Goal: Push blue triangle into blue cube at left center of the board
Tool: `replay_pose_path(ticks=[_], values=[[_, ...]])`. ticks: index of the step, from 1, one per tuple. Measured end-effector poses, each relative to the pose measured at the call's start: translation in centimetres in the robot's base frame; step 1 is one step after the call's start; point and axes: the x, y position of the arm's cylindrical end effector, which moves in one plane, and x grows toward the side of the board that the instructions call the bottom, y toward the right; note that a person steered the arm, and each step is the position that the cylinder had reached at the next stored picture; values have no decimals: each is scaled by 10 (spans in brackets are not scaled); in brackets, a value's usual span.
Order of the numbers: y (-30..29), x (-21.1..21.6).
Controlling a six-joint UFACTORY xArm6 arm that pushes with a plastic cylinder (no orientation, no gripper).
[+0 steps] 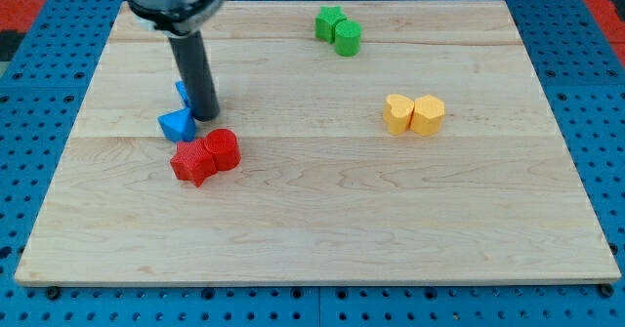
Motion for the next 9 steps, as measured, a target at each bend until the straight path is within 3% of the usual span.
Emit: replay_pose_path(ticks=[1, 3, 6, 9], values=[[-21, -23], [45, -14], [1, 53], [-67, 52]])
